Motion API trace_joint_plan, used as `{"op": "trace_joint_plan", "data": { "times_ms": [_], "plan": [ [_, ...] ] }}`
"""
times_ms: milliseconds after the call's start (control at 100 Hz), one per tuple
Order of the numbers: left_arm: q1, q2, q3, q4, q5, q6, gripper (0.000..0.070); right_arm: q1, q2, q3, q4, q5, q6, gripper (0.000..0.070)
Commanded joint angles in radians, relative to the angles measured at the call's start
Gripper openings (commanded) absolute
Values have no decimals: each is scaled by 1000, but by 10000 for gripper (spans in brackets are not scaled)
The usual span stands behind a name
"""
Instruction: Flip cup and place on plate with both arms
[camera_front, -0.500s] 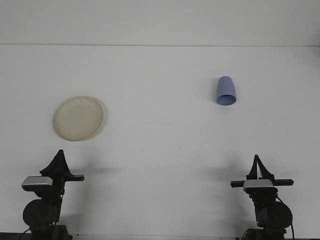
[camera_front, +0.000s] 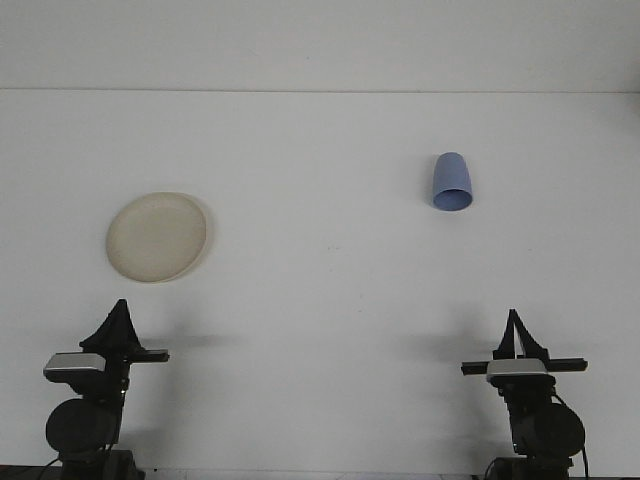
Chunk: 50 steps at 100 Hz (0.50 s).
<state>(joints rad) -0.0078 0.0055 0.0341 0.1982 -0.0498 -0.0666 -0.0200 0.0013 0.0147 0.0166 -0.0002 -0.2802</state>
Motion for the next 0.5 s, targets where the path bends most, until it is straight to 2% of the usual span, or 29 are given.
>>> {"op": "trace_joint_plan", "data": {
  "times_ms": [0, 120, 260, 370, 490],
  "plan": [
    [0, -1, -20, 12, 2, -2, 13, 0, 0, -2, 13, 0, 3, 0],
    [0, -1, -20, 12, 2, -2, 13, 0, 0, -2, 13, -1, 10, 0],
    [0, -1, -20, 12, 2, -2, 13, 1, 0, -2, 15, -12, 77, 0],
    [0, -1, -20, 12, 2, -2, 13, 1, 0, -2, 60, -32, 191, 0],
    [0, -1, -20, 12, 2, -2, 13, 1, 0, -2, 89, -68, 417, 0]
  ]
}}
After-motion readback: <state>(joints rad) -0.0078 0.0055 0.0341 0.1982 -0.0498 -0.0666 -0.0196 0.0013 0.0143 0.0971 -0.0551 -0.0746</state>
